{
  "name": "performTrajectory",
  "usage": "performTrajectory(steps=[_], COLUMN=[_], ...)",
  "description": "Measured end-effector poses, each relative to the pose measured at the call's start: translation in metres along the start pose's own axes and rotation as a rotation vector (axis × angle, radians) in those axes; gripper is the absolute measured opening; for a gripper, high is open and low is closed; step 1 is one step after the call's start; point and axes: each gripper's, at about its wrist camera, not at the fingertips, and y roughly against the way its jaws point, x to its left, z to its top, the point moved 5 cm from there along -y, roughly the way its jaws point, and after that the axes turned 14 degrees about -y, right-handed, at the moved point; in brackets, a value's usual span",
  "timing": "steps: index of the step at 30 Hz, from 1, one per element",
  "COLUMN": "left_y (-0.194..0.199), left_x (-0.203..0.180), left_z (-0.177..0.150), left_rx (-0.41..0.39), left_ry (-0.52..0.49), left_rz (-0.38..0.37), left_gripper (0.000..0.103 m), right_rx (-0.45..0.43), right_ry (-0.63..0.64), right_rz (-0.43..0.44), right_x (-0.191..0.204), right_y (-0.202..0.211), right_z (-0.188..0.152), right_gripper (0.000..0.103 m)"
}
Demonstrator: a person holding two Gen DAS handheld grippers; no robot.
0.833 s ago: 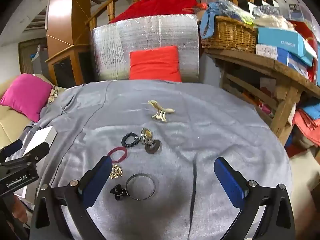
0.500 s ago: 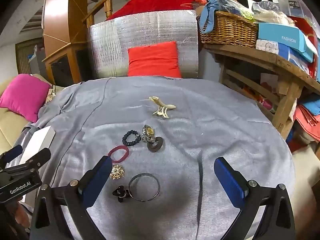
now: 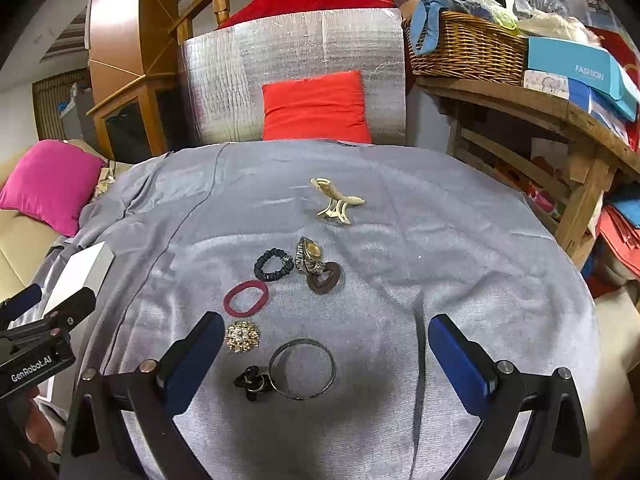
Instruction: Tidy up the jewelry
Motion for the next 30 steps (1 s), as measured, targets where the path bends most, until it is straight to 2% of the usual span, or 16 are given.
performTrajectory(steps=[30], left_y=[-0.003], left_x=[-0.0032], left_z=[-0.0028], left_rx=[0.024], left_ry=[-0.011], left_rz=[0.0], left_gripper=[0.103], right_rx=[0.009], right_ry=[-0.023], right_rz=[-0.003], right_x=[-0.0011], right_y=[-0.0019], right_z=[-0.0008], right_gripper=[0.103])
